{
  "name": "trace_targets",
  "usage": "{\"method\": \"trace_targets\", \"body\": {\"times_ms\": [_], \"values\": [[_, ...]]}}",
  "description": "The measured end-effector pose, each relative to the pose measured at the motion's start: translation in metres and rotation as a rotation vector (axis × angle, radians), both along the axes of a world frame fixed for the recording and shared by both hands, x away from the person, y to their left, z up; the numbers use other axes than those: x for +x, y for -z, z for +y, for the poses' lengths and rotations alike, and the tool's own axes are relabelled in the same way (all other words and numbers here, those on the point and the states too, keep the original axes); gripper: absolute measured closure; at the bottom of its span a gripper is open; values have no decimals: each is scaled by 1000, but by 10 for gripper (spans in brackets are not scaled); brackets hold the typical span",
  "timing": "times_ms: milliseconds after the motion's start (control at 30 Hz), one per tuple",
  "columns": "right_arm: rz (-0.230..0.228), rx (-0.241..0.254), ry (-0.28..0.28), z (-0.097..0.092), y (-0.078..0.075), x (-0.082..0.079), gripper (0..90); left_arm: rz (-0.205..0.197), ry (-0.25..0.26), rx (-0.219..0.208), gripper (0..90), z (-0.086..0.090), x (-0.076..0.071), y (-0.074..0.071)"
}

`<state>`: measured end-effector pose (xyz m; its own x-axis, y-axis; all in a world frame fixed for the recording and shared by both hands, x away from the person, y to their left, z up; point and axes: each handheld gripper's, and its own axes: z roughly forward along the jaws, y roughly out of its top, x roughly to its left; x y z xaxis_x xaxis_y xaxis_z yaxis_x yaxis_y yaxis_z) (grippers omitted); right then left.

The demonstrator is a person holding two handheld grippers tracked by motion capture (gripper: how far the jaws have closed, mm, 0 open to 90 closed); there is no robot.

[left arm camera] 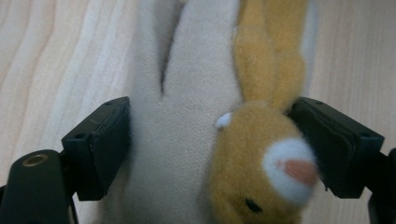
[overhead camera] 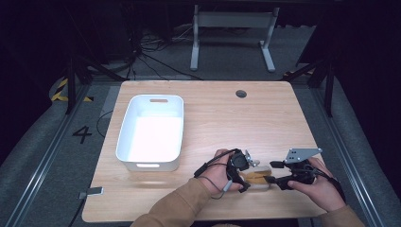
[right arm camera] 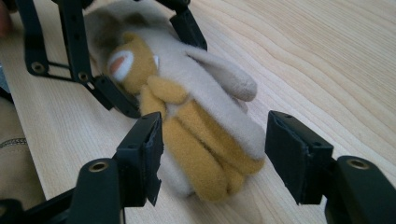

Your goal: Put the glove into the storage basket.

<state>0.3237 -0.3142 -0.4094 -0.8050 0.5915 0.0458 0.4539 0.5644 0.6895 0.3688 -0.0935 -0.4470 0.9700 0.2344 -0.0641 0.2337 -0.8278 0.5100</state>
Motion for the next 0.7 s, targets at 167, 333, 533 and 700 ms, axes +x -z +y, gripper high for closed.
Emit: {"method": "trace_targets", "body": {"times_ms": [167,333,533,700], "values": [[-7,1,0,-1,0,-1,381,-2,15,10,140,-3,2,0],[-17,10,5,-1,-2,-2,381,-16,30,27,195,-3,-1,0],[-22,7,11,-1,-2,-2,381,-66,45,43,351,-1,-5,-2],[-17,17,11,-1,-3,-3,398,-74,32,30,459,3,-3,-2]]}}
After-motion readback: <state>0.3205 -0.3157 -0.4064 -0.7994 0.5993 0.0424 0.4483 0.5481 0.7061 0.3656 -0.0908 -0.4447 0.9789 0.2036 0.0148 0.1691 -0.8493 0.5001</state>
